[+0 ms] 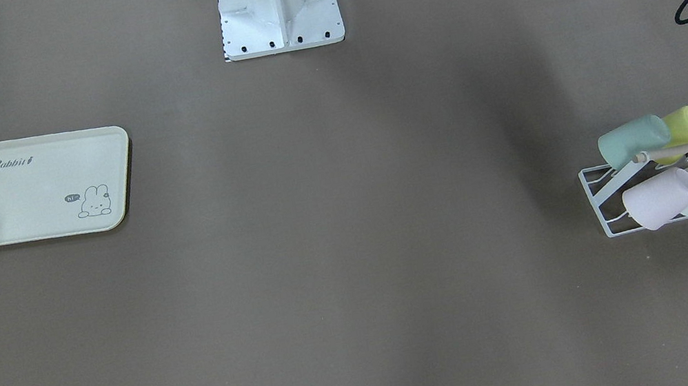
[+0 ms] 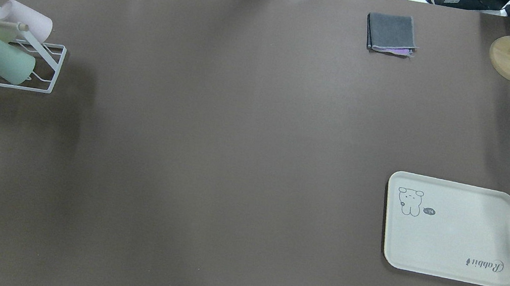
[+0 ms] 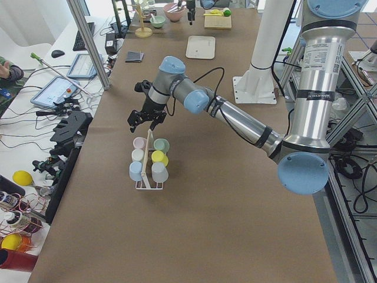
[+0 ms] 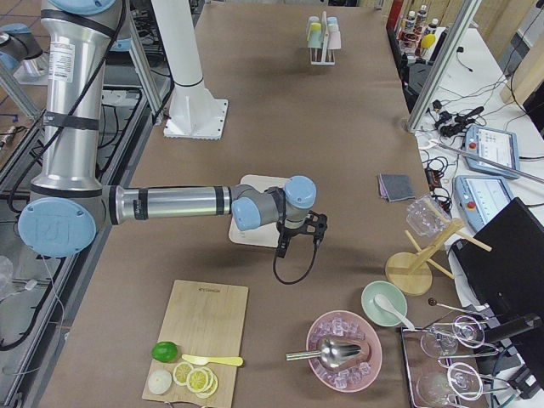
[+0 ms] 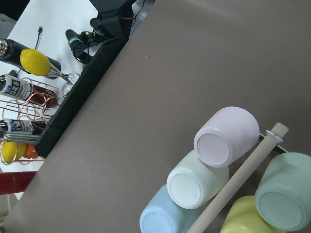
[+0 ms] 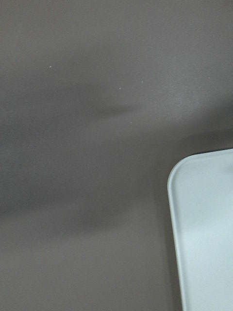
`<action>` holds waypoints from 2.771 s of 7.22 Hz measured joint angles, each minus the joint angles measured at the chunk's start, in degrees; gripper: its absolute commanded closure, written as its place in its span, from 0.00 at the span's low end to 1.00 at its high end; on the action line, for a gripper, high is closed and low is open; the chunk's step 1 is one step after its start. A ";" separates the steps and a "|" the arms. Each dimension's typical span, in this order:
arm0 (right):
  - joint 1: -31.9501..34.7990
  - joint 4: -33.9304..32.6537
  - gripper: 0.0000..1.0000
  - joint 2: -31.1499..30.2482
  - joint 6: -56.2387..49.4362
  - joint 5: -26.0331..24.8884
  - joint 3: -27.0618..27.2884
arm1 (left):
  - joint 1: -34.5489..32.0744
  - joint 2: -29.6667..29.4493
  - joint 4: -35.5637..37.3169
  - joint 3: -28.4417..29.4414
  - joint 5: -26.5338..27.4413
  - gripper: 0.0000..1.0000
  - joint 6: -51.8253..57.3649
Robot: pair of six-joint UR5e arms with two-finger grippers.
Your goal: Pick up and place green cup on tray
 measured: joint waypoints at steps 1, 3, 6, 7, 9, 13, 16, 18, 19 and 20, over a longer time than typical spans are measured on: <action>-1.07 3.63 0.00 -0.78 1.05 0.03 -1.57 | 3.07 0.02 0.88 -0.51 5.15 0.03 4.28; -5.37 12.92 0.00 -1.14 6.58 -0.29 -5.56 | 7.26 1.04 1.30 -0.74 12.59 0.03 11.26; -9.66 19.80 0.30 -0.77 10.78 -0.95 -8.77 | 13.16 4.50 1.33 -1.01 22.55 0.03 23.34; -10.20 20.07 0.33 -0.71 11.04 -0.96 -8.83 | 14.92 5.08 1.39 -1.08 24.98 0.03 27.25; -11.17 20.19 0.70 -0.61 11.16 -0.96 -8.72 | 18.53 5.89 1.66 -1.17 30.04 0.03 33.10; -11.97 20.18 1.00 -0.57 11.09 -0.58 -8.09 | 27.51 7.86 2.02 -1.44 44.35 0.03 35.19; -11.85 20.02 1.00 -0.95 10.70 0.79 -6.40 | 34.05 10.44 1.83 -1.79 52.87 0.02 34.69; -11.89 19.80 1.00 0.52 10.93 3.45 -4.28 | 37.95 11.86 1.80 -1.75 55.16 0.02 34.67; -11.94 19.52 1.00 3.05 11.28 4.76 -4.19 | 39.51 13.01 1.75 -1.70 56.54 0.02 34.65; -11.98 19.12 1.00 6.10 11.80 5.46 -4.47 | 41.28 14.09 1.72 -1.60 57.92 0.02 34.65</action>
